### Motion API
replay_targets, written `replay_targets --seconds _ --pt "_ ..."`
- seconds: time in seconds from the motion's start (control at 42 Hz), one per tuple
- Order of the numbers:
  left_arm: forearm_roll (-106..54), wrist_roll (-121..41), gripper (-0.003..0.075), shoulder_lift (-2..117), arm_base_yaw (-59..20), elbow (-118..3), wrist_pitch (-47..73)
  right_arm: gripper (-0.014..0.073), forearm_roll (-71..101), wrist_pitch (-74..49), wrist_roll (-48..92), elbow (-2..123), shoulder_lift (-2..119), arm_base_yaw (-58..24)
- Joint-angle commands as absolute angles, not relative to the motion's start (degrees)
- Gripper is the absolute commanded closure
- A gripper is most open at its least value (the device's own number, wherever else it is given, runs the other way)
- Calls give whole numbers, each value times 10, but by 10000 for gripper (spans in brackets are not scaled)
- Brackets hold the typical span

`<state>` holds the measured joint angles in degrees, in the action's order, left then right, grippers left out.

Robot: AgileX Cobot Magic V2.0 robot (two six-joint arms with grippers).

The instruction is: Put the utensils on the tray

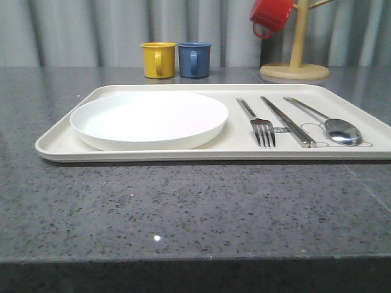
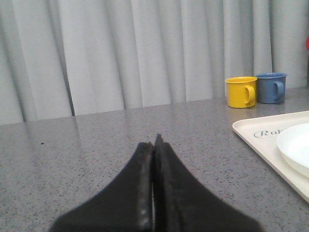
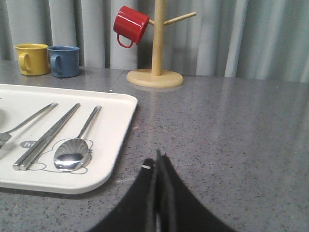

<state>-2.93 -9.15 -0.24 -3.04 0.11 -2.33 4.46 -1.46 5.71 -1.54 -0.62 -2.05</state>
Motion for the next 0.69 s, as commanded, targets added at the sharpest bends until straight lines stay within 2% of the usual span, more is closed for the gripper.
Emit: replay_targets --seconds 0.0,0.262,0.666 --pt "-35 -85 741 -13 -29 8 -72 706 48 35 56 -15 -15 -18" --pt "-35 -85 741 -13 -29 8 -72 706 57 53 7 -15 -15 -18" --pt "-35 -85 741 -13 -29 8 -72 706 44 50 7 -15 -15 -18"
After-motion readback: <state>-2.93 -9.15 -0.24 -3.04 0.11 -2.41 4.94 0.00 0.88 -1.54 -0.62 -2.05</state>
